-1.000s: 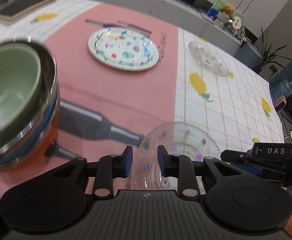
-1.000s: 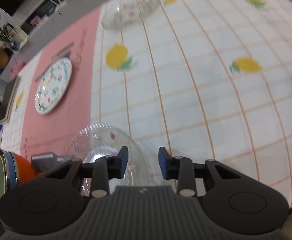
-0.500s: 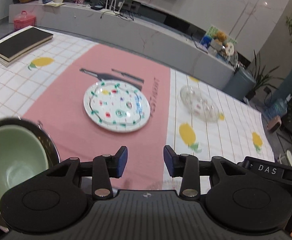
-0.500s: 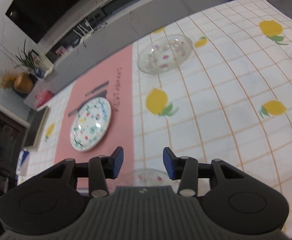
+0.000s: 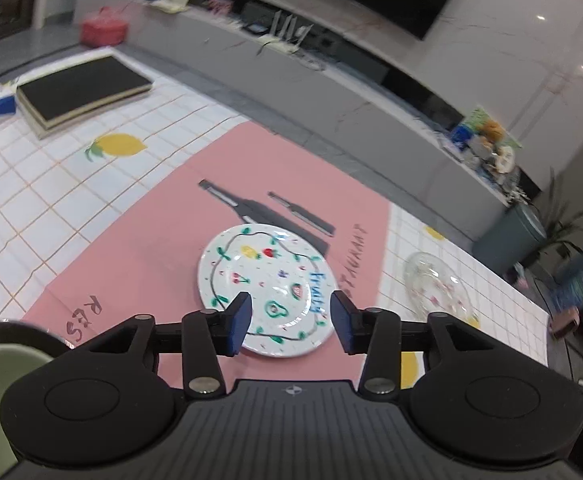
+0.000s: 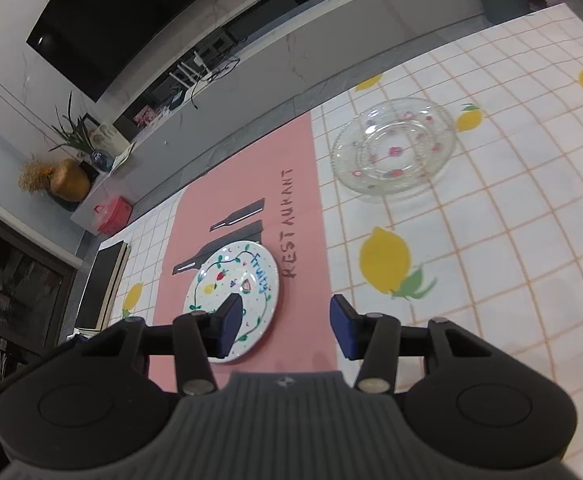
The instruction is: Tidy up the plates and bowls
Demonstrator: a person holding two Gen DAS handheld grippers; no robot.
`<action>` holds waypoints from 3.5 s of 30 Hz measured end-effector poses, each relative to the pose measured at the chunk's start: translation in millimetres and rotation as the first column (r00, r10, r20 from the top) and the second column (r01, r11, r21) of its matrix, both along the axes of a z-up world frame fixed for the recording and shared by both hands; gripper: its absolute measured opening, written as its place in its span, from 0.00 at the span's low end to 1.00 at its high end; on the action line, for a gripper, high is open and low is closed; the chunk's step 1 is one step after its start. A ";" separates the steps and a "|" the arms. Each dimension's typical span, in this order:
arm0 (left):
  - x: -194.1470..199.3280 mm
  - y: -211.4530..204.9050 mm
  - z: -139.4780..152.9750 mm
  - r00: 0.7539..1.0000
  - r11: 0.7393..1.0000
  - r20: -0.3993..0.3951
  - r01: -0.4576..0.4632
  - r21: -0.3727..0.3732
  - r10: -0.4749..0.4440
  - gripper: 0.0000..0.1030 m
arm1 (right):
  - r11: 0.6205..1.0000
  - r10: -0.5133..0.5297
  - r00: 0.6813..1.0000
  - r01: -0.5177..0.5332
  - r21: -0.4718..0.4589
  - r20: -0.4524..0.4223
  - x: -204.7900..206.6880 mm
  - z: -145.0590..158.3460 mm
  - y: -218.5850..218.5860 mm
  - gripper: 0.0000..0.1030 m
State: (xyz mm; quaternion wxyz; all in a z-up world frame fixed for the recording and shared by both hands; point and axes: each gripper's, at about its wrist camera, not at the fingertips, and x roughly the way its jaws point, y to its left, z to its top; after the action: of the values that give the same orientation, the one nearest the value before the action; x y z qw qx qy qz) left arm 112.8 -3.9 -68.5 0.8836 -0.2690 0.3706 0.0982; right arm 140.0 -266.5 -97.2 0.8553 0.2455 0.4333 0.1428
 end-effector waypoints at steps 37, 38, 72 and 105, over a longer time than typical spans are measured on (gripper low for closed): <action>82.7 40.2 -73.9 0.908 0.956 -0.305 -0.294 0.026 0.287 0.25 | 0.995 0.057 0.976 -0.039 0.090 -0.209 96.9 -89.7 57.6 0.07; 83.0 38.7 -73.7 0.910 0.958 -0.303 -0.285 0.036 0.282 0.24 | 0.995 0.054 0.975 -0.034 0.096 -0.214 96.9 -90.3 56.1 0.05; 66.1 -2.9 -74.7 0.962 0.990 -0.236 -0.141 -0.004 0.136 0.47 | 0.999 0.039 0.959 -0.032 0.027 -0.280 85.1 -72.5 -1.7 0.25; 41.0 -17.4 -65.2 0.980 0.997 -0.196 -0.052 -0.049 0.041 0.11 | 0.990 -0.070 0.931 0.109 0.090 -0.357 61.6 -73.8 -44.0 0.05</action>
State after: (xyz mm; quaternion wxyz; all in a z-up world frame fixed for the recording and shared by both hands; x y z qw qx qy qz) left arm 153.9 -21.3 -133.7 0.8329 -0.2903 0.4515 0.1346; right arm 201.5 -310.5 -170.9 0.7546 0.3323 0.5600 0.0806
